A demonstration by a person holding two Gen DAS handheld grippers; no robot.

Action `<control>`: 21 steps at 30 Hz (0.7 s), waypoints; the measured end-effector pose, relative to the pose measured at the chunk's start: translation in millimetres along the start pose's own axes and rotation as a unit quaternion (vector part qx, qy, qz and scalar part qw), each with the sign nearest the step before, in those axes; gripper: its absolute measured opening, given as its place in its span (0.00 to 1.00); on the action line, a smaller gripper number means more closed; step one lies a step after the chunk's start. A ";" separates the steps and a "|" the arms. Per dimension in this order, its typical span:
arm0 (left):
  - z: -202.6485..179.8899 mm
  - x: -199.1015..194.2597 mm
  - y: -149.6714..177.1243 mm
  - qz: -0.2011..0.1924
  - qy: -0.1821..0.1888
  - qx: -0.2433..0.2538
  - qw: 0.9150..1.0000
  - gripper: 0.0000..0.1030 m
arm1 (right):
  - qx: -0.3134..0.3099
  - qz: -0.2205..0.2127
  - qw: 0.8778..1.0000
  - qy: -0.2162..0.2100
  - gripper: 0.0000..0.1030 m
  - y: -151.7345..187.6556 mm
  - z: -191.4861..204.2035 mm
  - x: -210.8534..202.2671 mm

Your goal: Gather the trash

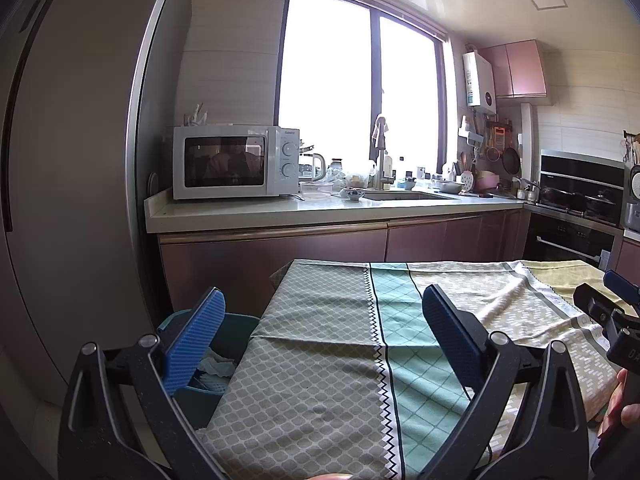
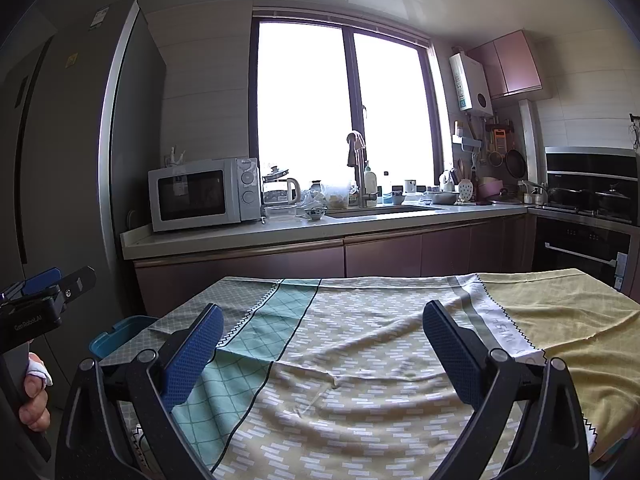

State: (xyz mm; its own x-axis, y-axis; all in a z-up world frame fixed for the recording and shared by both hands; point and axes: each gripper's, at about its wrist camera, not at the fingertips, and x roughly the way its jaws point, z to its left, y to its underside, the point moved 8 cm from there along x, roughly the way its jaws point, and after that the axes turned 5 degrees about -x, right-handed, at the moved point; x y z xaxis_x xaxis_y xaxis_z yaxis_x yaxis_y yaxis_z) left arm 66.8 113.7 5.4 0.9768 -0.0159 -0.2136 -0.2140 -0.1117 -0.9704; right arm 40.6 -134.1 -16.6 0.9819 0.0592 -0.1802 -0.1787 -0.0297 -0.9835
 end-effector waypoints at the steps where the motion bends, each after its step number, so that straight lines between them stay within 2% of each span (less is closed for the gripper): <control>1: 0.3 -0.2 -0.1 0.000 0.000 0.000 1.000 0.95 | 0.000 0.000 1.000 0.000 0.94 0.1 0.0 -0.1; 21: -1.1 2.0 0.3 0.001 0.001 -0.002 1.000 0.95 | 0.001 -0.003 1.000 0.003 0.94 -1.9 -0.9 -0.6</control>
State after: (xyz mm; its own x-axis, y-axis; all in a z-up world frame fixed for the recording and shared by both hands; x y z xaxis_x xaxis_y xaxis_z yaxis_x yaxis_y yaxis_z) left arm 68.7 112.6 4.8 0.9763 -0.0179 -0.2157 -0.2163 -0.1150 -0.9695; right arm 40.4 -135.0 -14.5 0.9833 0.0536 -0.1739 -0.1726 -0.0282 -0.9846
